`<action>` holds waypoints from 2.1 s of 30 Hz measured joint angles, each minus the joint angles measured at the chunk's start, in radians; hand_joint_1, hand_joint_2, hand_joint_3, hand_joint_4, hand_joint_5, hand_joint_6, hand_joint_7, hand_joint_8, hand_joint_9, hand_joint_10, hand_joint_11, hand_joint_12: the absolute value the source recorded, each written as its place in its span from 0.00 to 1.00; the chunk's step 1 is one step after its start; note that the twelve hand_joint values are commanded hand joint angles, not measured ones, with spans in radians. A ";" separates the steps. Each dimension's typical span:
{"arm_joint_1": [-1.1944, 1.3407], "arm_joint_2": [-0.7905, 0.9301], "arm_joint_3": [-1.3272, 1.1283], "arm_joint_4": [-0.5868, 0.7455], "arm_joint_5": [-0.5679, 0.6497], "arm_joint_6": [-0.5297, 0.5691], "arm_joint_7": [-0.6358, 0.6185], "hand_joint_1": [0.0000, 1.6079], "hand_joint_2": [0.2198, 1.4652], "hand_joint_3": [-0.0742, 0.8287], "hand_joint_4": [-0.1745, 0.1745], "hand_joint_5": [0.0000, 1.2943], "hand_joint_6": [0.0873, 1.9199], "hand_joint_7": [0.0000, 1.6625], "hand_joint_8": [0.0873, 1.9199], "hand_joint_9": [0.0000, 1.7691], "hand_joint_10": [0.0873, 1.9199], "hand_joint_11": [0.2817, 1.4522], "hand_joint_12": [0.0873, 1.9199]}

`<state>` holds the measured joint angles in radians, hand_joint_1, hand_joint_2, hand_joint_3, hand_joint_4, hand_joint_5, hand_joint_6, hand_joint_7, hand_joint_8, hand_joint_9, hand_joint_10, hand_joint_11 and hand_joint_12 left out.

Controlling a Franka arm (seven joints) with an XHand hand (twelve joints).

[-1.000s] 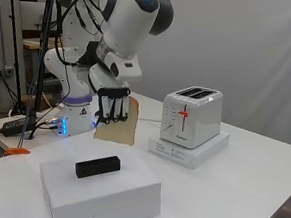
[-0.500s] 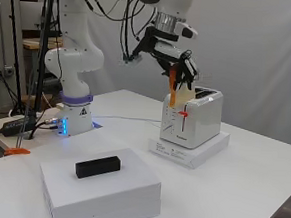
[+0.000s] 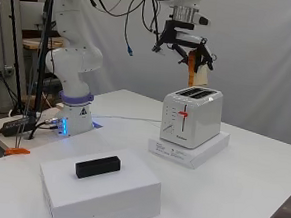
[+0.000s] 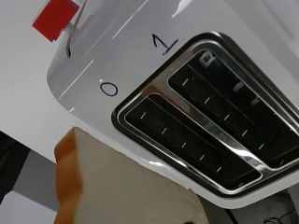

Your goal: Teleoperate dual arm-hand system to toast a bread

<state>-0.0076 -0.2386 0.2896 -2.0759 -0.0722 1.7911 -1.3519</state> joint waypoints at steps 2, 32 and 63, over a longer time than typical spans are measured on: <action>0.008 0.071 0.003 0.071 0.005 -0.032 0.006 0.77 0.76 0.08 0.00 0.56 0.62 0.65 0.48 0.81 0.00 0.44 0.04; 0.023 0.261 0.044 0.173 -0.009 -0.136 0.017 0.56 0.80 0.08 1.00 0.60 0.65 0.81 0.00 0.82 0.00 0.36 0.17; -0.075 0.248 -0.056 0.138 0.080 -0.013 0.290 0.00 0.63 0.09 0.22 0.21 0.00 0.21 0.00 0.28 0.00 0.14 0.00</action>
<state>-0.0829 0.0096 0.2339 -1.9382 0.0081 1.7783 -1.0616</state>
